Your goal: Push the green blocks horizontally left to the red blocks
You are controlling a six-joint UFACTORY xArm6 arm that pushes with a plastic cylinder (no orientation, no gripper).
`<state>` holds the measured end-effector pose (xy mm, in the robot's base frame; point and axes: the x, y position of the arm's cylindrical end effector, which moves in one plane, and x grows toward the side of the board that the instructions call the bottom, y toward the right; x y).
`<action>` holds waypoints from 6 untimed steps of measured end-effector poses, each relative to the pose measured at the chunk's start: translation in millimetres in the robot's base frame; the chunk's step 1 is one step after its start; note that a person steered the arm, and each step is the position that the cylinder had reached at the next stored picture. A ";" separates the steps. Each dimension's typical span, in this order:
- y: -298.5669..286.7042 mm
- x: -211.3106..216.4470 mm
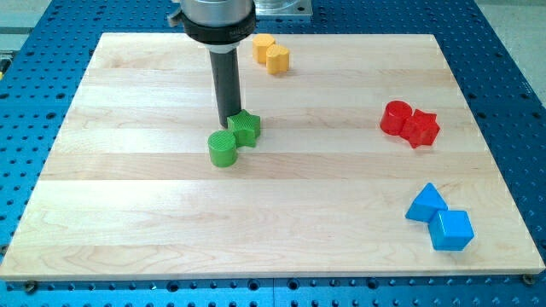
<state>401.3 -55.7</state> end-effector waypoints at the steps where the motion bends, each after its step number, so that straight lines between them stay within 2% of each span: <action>1: -53.6 0.0; 2: -105.8 40.5; 3: -100.7 98.9; 4: -58.3 107.2; 5: -7.2 94.7; 6: 12.0 69.4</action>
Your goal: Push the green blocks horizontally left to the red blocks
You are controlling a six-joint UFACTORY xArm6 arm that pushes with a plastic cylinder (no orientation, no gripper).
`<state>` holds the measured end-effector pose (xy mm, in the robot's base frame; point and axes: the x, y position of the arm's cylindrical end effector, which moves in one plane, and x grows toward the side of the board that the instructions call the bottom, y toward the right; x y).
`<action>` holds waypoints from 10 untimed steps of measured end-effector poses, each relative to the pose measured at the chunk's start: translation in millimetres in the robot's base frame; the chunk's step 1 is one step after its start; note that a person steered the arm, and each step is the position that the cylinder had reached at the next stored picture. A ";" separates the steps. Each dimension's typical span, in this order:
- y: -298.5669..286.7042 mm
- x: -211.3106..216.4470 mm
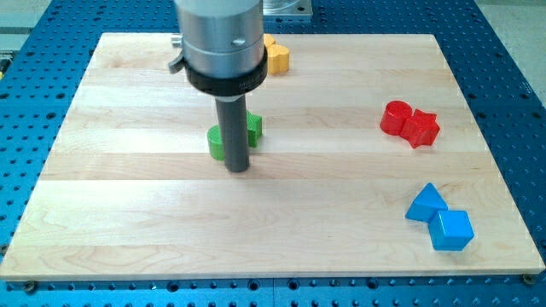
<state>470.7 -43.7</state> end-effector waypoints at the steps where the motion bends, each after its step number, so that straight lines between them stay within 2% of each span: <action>1: -1.6 20.4; 2: -16.7 57.8; 4: -19.3 58.7; 5: -31.2 47.8; 6: -69.1 14.7; 7: -71.7 -14.5; 8: -36.7 -16.4; 9: -28.1 -26.3; 10: -71.3 -52.1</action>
